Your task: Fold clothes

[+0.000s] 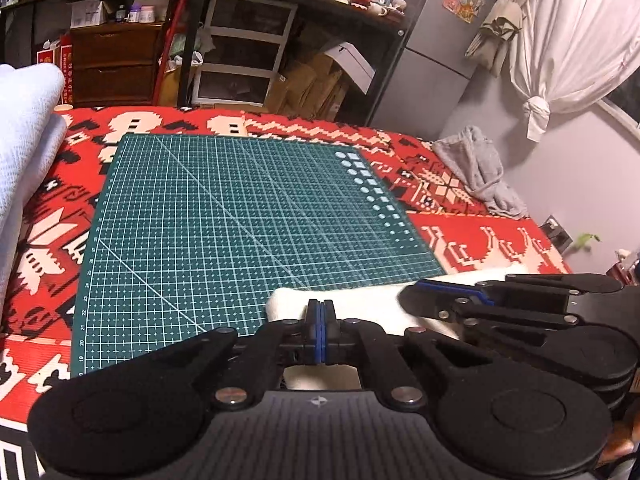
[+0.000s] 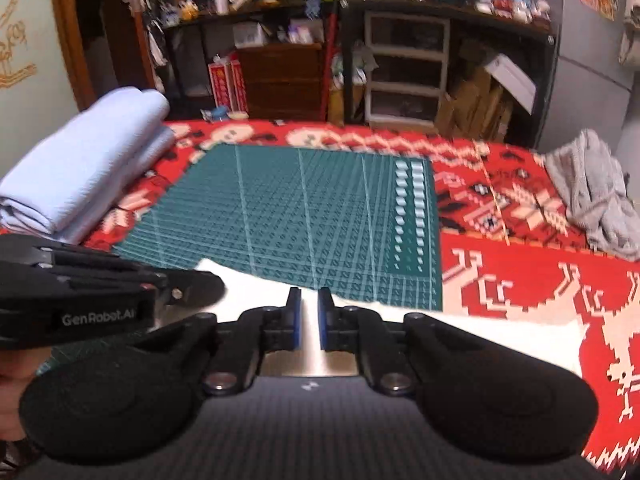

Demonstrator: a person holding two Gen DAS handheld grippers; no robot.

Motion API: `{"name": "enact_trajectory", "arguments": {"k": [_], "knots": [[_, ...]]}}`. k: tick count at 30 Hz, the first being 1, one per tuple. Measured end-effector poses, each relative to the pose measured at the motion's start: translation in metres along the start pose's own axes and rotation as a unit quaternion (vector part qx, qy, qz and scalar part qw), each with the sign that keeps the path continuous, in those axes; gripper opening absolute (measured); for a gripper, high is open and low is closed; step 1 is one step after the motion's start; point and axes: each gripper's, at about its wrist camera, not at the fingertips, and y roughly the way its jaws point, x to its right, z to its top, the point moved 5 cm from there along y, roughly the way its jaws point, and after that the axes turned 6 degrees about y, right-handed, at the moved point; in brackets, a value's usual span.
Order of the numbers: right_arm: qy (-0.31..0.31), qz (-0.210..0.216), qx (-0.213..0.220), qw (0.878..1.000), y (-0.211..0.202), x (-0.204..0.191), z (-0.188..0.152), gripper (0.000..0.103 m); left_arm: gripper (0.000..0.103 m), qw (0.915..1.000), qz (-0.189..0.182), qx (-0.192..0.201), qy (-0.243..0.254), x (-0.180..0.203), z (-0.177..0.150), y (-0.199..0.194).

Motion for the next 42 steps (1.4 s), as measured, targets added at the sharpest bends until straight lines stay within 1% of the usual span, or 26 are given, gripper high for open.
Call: {"name": "enact_trajectory", "arguments": {"k": [3,5,6,7,9,11,13,14,16,19,20,21,22,23,24,25,28,30,33,37,38,40,42], "knots": [[0.008,-0.003,0.003,1.000,-0.003,0.012,-0.003,0.002,0.003,1.0000,0.007,0.002,0.000,-0.001,-0.002,-0.002],[0.017,-0.012,0.009,1.000,-0.007,0.020,-0.003,0.002,0.002,0.9999,0.008,0.003,-0.013,-0.003,0.000,-0.008],[0.029,-0.014,0.013,0.999,-0.011,0.023,-0.001,0.002,0.001,0.9997,0.008,0.005,-0.022,-0.005,0.000,-0.012],[0.042,-0.016,0.017,0.999,-0.016,0.027,0.000,0.006,0.000,0.9995,0.007,0.008,-0.031,-0.006,0.001,-0.017],[0.060,0.000,0.024,0.998,-0.027,0.029,0.002,0.006,0.000,0.9989,-0.011,0.012,-0.043,-0.004,-0.001,-0.027],[0.059,0.019,0.029,0.998,-0.039,0.023,-0.002,0.006,0.000,0.9979,-0.031,0.016,-0.054,0.000,-0.004,-0.037],[0.048,0.035,0.023,0.998,-0.044,0.012,-0.009,0.006,0.000,0.9982,-0.040,0.011,-0.043,0.010,-0.010,-0.040],[0.042,0.043,0.019,0.998,-0.046,0.006,-0.013,0.006,0.000,0.9987,-0.037,0.005,-0.034,0.016,-0.014,-0.038],[0.027,0.046,0.010,0.999,-0.045,-0.007,-0.020,0.006,0.000,0.9994,-0.031,-0.004,-0.017,0.024,-0.021,-0.036],[0.019,0.032,0.006,0.999,-0.044,-0.007,-0.032,0.006,0.001,0.9998,-0.020,-0.005,-0.001,0.025,-0.030,-0.036],[0.020,0.027,0.006,0.999,-0.044,-0.003,-0.034,0.009,0.001,0.9998,-0.018,-0.005,0.001,0.026,-0.032,-0.038],[0.021,0.020,0.006,1.000,-0.046,0.001,-0.036,0.010,0.001,0.9999,-0.015,-0.004,0.000,0.026,-0.033,-0.042],[0.021,0.013,0.004,1.000,-0.049,0.006,-0.038,0.007,0.001,0.9999,-0.013,-0.004,0.000,0.026,-0.033,-0.046],[0.022,0.006,0.003,1.000,-0.051,0.011,-0.040,0.003,0.001,0.9999,-0.011,-0.003,0.000,0.026,-0.034,-0.049],[0.027,0.005,0.003,1.000,-0.055,0.014,-0.040,0.006,0.001,0.9999,-0.013,-0.003,-0.001,0.028,-0.036,-0.053],[0.033,0.007,0.005,0.999,-0.061,0.015,-0.041,0.006,0.001,0.9997,-0.023,-0.005,-0.003,0.030,-0.038,-0.056],[0.042,0.036,0.010,0.998,-0.077,0.007,-0.045,0.006,0.001,0.9988,-0.048,-0.011,-0.002,0.039,-0.044,-0.061],[0.037,0.054,0.006,0.998,-0.083,-0.005,-0.052,0.006,0.001,0.9985,-0.052,-0.018,0.004,0.045,-0.051,-0.063],[0.021,0.064,-0.012,0.998,-0.083,-0.021,-0.069,0.006,0.001,0.9982,-0.051,-0.033,0.006,0.048,-0.064,-0.062],[0.006,0.046,-0.010,0.999,-0.091,-0.017,-0.088,0.005,0.001,0.9980,-0.053,-0.035,0.008,0.046,-0.077,-0.073],[0.008,0.040,-0.011,0.999,-0.093,-0.012,-0.090,0.003,0.001,0.9979,-0.054,-0.035,0.005,0.045,-0.080,-0.076],[0.018,0.037,-0.017,0.999,-0.100,-0.001,-0.094,0.003,0.001,0.9978,-0.055,-0.036,-0.002,0.046,-0.082,-0.083],[0.025,0.037,-0.021,0.999,-0.108,0.004,-0.096,0.007,0.001,0.9976,-0.059,-0.036,-0.008,0.048,-0.082,-0.088]]}}
